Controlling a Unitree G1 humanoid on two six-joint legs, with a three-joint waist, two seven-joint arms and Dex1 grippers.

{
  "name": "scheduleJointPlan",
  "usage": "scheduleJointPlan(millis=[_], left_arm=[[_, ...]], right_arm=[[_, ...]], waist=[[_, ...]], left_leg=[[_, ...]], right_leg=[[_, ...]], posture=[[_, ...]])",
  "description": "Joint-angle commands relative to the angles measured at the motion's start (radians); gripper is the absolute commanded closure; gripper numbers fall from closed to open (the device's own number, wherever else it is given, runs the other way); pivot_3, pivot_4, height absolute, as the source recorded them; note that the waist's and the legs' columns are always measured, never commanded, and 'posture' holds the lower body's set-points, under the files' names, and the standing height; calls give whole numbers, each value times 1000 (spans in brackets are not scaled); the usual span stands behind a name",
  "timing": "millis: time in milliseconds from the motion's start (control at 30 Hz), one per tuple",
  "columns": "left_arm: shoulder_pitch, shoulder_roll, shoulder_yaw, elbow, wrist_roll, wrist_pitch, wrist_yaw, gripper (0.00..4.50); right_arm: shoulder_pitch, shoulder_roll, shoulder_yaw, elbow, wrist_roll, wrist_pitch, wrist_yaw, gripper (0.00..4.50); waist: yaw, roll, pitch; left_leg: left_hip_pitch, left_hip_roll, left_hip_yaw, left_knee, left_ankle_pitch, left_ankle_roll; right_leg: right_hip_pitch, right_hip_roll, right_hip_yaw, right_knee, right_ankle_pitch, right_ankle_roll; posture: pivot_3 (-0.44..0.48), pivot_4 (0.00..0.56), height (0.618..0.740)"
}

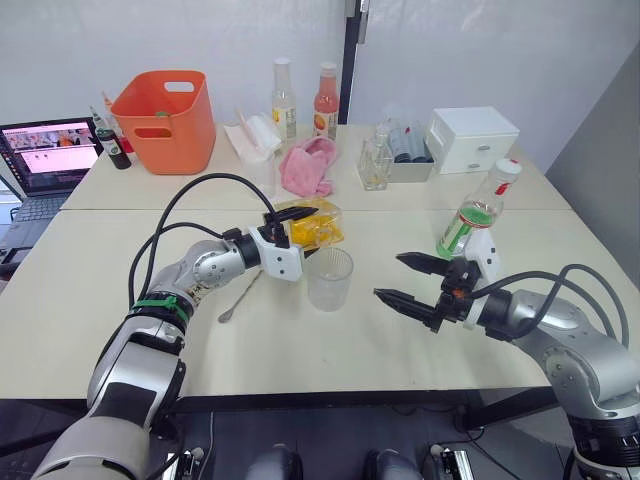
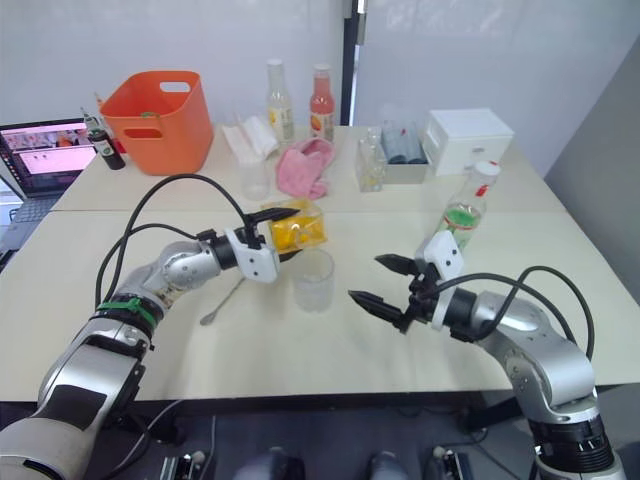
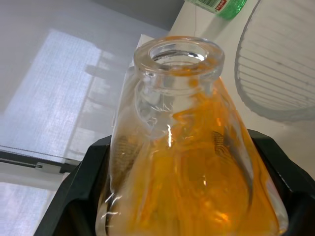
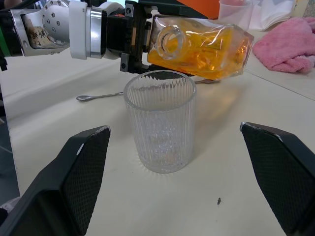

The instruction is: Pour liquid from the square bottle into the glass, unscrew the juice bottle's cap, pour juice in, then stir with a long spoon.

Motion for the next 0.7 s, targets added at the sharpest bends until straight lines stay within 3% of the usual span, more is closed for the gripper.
scheduleJointPlan(millis=[33, 700], left_arm=[[-60, 15, 19, -67, 5, -50, 98, 1696], [-94, 74, -48, -101, 203, -73, 347, 1696]], right_arm=[[-6, -11, -29, -44, 25, 4, 2, 28], [-17, -1, -21, -51, 30, 20, -2, 28]], waist=[[0, 0, 0], [-1, 0, 0]], left_leg=[[0, 0, 0, 0, 0, 0], [0, 0, 0, 0, 0, 0]], right_leg=[[0, 0, 0, 0, 0, 0], [0, 0, 0, 1, 0, 0]], posture=[[0, 150, 713], [0, 150, 713]])
